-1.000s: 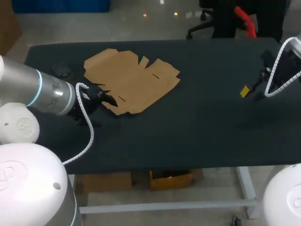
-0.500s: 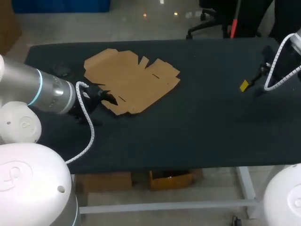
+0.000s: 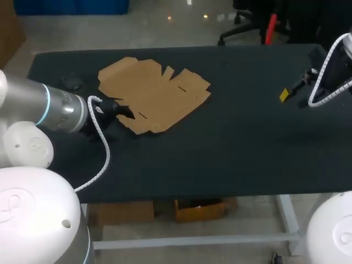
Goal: Assemble the packaging by folding the flat box into shape, placing the metal phone stand inside, and closing the box properly
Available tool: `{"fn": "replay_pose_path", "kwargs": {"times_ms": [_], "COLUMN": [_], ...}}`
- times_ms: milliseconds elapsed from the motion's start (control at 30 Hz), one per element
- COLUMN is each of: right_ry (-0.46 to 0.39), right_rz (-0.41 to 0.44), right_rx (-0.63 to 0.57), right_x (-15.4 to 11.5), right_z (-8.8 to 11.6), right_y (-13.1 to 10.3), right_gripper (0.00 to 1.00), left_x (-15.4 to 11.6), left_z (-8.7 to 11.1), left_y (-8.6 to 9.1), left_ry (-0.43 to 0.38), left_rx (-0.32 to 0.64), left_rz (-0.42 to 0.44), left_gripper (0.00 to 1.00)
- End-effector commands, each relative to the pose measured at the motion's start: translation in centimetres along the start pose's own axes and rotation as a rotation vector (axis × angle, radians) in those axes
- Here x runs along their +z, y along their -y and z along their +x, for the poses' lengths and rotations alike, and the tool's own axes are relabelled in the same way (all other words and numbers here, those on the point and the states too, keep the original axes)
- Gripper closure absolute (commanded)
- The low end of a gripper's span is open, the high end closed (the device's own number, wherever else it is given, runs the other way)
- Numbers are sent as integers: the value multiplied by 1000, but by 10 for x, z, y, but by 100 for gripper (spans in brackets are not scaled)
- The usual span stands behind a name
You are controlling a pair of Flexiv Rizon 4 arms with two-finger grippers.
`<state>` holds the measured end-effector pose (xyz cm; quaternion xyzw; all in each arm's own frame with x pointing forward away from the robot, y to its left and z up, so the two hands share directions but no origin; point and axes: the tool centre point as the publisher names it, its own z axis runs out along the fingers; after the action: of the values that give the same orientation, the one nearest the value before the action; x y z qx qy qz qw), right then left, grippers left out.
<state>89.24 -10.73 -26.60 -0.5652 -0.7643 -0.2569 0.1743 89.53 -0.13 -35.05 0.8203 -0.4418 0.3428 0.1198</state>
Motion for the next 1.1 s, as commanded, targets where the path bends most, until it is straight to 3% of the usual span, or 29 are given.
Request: {"fn": "replay_pose_path", "kwargs": {"times_ms": [33, 167, 300, 367, 467, 1100], "right_ry": [18, 21, 25, 18, 6, 0], "right_rz": [-25, -31, -36, -40, -42, -39], "right_rx": [0, 4, 9, 12, 18, 30], "right_x": [-2, -4, -6, -7, -8, -9], "right_z": [3, 4, 5, 5, 3, 8], "right_y": [5, 6, 7, 7, 8, 6], "right_gripper": [0, 0, 0, 0, 0, 0], "left_x": [9, 12, 14, 16, 20, 43], "left_z": [-5, -8, -11, -11, -12, -19], "left_y": [7, 14, 20, 24, 29, 50], "left_ry": [-29, -55, -69, -74, -78, -125], "left_rx": [28, 59, 79, 89, 94, 89], "left_rz": [18, 25, 50, 50, 46, 11], "left_gripper": [0, 2, 21, 37, 48, 58]}}
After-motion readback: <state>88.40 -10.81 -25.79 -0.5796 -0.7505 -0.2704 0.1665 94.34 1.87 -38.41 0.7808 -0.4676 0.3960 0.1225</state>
